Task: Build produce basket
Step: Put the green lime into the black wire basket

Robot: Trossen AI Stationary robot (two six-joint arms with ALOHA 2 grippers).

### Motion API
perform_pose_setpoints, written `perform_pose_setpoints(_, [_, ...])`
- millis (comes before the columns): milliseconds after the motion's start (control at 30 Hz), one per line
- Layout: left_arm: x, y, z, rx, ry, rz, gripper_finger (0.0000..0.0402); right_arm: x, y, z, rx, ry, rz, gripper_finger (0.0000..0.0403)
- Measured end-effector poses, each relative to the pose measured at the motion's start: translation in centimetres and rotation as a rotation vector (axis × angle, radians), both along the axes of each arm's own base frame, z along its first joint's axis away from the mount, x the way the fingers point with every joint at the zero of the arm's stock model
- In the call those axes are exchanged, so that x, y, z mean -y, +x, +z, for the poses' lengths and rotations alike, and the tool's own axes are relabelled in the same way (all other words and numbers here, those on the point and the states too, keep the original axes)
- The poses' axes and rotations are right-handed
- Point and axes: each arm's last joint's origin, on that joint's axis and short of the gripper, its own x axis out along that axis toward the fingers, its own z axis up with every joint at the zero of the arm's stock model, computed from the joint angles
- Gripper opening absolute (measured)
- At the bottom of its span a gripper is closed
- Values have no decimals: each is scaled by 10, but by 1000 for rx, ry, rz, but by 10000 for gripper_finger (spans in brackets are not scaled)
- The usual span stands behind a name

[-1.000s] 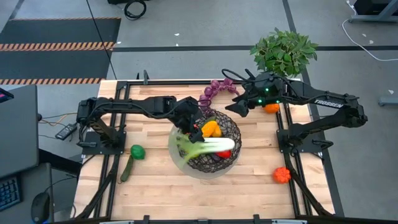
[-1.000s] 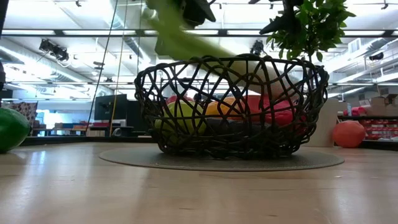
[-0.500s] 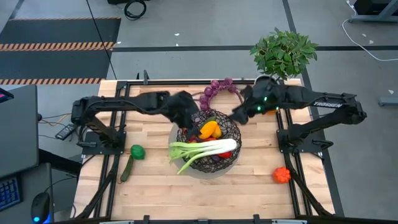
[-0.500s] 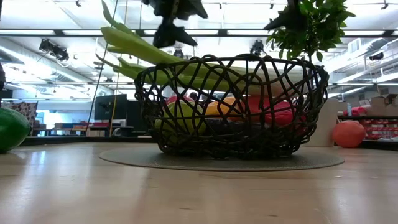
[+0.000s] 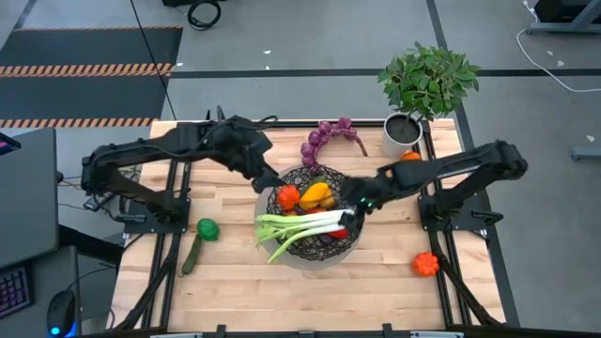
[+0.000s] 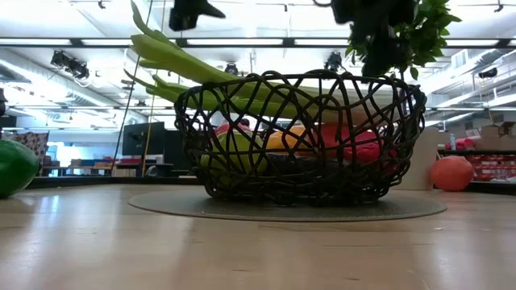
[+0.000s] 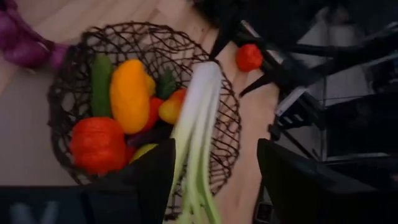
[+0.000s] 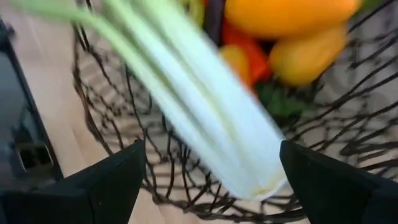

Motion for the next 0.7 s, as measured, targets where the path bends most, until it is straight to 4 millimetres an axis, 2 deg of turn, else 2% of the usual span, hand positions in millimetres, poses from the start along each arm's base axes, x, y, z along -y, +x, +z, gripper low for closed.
perform_pose_setpoints(200, [16,-3,4,11,-6,-53,220,-8,11,-32,-174,-28,-25,373])
perform_pose_setpoints(300, [24,-3,3,5,-9,-82,216,-6,10,-39,-241,-48,-91,373])
perform_pose_setpoints(400, [31,-2,2,-8,-5,-100,213,-2,6,-38,-259,-87,-151,373])
perform_pose_setpoints(700, [42,-2,1,-24,23,-81,213,19,-15,-16,-224,-275,-292,357])
